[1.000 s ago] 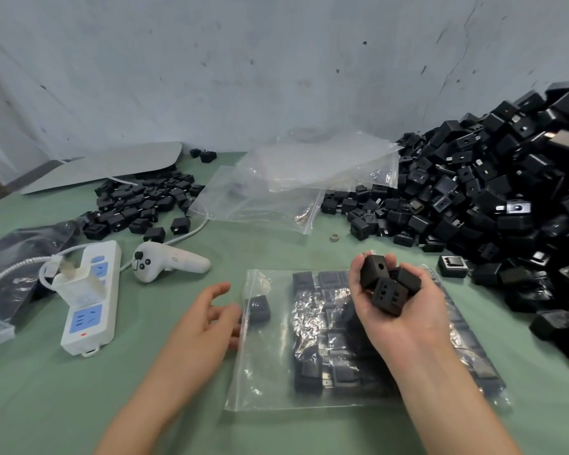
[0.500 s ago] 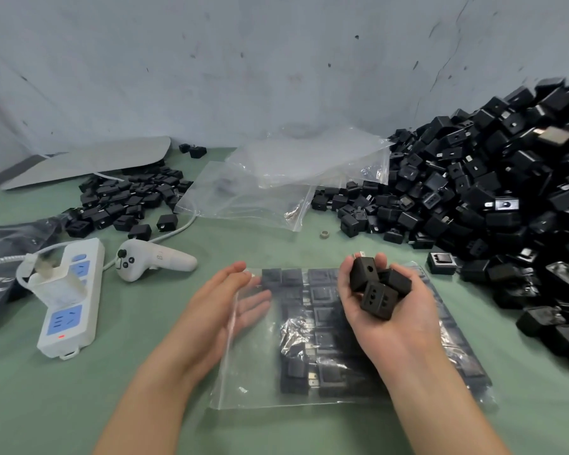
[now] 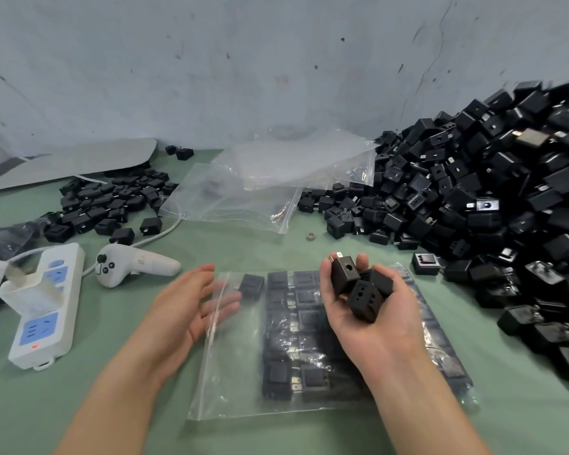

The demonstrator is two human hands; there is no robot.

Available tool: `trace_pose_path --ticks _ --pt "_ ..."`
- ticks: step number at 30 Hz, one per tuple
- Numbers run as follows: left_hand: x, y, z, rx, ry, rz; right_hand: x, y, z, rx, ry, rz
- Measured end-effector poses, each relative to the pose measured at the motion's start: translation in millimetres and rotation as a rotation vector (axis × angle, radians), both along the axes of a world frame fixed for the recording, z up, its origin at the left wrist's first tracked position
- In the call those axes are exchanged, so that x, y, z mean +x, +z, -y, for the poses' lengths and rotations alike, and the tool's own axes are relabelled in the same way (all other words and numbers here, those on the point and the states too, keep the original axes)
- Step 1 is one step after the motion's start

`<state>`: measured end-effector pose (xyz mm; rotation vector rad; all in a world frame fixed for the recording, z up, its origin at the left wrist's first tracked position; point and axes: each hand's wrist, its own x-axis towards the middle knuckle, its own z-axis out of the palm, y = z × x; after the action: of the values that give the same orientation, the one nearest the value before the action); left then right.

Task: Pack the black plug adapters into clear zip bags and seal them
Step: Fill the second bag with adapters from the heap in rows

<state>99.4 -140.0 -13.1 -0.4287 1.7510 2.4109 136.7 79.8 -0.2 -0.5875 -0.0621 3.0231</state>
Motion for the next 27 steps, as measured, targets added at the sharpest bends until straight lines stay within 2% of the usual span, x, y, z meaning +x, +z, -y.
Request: trace_pose_path --ticks 10,15,22,27 --pt "0.5 0.9 -14.8 0.053 0.080 0.037 1.5 1.1 0.1 -0.008 -0.012 0.012" --pt "2.2 -0.1 -11.6 0.035 -0.024 0.149 0.2 2.9 1.9 -0.005 -0.006 0.005" --pt "3.9 0.0 -13.2 0.097 -0.195 0.200 0.3 3.0 4.0 -0.005 -0.007 0.015" --pt "3.5 0.4 -14.2 0.145 -0.177 0.203 0.7 2.3 5.0 0.001 0.003 0.010"
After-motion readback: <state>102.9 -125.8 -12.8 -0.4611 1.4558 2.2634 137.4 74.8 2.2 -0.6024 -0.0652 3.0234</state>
